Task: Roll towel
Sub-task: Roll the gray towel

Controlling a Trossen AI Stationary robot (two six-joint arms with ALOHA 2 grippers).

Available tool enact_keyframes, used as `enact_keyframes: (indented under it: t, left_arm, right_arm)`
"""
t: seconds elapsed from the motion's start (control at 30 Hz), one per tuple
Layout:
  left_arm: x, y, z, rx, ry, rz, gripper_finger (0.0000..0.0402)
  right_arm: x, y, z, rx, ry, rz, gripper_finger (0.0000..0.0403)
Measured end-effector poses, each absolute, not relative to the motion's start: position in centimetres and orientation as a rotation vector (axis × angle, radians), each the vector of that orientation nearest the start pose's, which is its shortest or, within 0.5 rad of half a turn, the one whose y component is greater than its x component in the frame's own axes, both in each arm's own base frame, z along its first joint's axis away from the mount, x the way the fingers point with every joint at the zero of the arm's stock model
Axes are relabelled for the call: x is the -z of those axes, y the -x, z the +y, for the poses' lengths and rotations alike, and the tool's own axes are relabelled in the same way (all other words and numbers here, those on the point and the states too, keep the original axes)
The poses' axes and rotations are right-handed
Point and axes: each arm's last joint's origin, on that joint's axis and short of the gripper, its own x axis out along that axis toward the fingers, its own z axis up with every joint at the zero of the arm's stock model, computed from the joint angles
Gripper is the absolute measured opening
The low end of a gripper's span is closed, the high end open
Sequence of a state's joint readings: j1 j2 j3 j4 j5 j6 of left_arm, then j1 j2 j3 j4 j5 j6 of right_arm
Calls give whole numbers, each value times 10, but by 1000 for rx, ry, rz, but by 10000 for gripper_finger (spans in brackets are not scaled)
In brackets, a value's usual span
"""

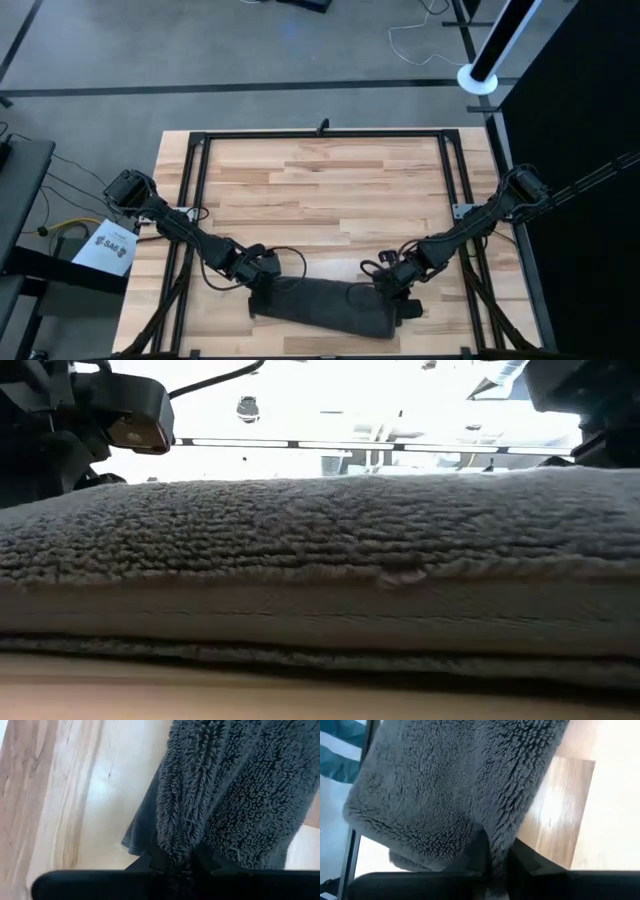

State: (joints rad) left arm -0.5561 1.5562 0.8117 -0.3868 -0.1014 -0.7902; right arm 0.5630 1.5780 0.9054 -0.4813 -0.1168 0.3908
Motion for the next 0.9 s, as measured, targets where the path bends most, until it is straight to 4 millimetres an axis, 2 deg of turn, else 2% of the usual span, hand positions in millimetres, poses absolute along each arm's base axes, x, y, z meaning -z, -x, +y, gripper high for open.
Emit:
enact_keyframes:
  t: [0.17,0.33,0.6,0.9]
  left_arm:
    - [-157,-237,-142,-75,354,1161,103]
    - [-161,-239,-143,-71,380,1168,144]
    - [-184,-243,-142,-145,383,1243,149]
    - [-235,-250,-146,-106,259,1297,149]
  right_arm:
    - [-171,-239,154,-358,-45,1288,145]
    - [-173,-233,151,-341,-22,1346,165]
    - [-205,-220,145,-329,-9,1366,155]
    - [-255,-200,133,-336,-137,1214,152]
